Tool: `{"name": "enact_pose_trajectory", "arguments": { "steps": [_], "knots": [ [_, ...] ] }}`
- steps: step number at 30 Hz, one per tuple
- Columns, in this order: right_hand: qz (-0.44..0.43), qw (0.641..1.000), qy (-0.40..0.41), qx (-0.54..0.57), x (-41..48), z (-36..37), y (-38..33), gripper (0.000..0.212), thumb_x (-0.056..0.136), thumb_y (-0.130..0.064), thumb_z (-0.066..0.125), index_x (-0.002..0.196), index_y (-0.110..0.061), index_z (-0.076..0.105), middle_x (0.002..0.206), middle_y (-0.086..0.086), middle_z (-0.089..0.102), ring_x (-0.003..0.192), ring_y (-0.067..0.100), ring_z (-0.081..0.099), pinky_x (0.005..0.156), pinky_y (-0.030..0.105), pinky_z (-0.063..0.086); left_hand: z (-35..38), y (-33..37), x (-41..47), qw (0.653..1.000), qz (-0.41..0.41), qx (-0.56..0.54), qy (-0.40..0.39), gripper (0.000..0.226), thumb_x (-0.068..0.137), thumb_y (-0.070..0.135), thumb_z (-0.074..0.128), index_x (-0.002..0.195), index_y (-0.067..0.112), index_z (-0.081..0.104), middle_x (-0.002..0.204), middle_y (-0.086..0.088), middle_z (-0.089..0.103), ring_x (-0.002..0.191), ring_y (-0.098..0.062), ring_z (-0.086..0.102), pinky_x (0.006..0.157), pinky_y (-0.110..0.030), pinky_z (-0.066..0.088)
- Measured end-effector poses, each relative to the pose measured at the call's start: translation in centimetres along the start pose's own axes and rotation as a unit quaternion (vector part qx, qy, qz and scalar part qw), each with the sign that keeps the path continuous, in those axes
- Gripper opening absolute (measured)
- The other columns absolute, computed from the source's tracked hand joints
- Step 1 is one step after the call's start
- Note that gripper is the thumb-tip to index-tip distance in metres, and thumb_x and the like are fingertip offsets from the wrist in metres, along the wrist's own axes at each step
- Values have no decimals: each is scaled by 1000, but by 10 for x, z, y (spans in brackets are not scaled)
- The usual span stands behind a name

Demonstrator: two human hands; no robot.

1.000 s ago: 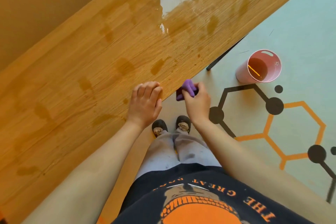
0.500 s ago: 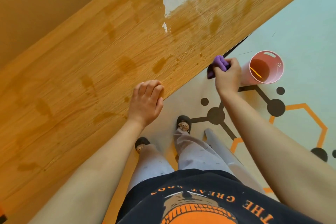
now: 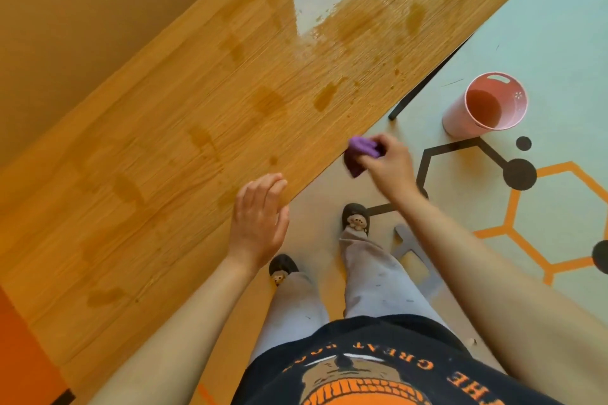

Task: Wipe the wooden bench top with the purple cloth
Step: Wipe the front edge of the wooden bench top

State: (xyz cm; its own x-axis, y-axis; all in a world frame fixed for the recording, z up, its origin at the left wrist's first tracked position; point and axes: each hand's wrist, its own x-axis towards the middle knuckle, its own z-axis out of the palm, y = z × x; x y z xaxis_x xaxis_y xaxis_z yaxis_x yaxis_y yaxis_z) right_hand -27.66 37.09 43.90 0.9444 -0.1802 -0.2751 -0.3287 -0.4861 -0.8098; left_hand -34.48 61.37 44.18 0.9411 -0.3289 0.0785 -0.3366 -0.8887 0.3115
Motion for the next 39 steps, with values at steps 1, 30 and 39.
{"name": "enact_pose_trajectory", "arguments": {
  "steps": [1, 30, 39],
  "knots": [
    [18, 999, 47, -1, 7, -5, 0, 13, 79, -13, 66, 87, -19, 58, 77, -5, 59, 69, 2, 53, 59, 16, 40, -2, -7, -18, 1000, -3, 11, -4, 42, 89, 22, 48, 127, 5, 48, 129, -15, 54, 122, -27, 43, 105, -43, 31],
    [54, 986, 154, -20, -51, 63, -30, 8, 83, -18, 62, 90, -18, 58, 73, -11, 56, 68, 2, 55, 59, 15, 43, 3, -58, -78, 995, -14, 91, -32, 41, 90, 30, 43, 127, 11, 42, 130, -9, 41, 119, -28, 40, 102, -43, 28],
    [15, 991, -93, 95, -157, 143, -47, 12, 81, -8, 67, 79, -19, 61, 65, -11, 62, 61, -4, 62, 51, 6, 42, -7, -54, -73, 997, -36, 58, -35, 43, 87, 30, 44, 124, 9, 51, 129, -13, 53, 120, -26, 40, 99, -41, 27]
  ]
}}
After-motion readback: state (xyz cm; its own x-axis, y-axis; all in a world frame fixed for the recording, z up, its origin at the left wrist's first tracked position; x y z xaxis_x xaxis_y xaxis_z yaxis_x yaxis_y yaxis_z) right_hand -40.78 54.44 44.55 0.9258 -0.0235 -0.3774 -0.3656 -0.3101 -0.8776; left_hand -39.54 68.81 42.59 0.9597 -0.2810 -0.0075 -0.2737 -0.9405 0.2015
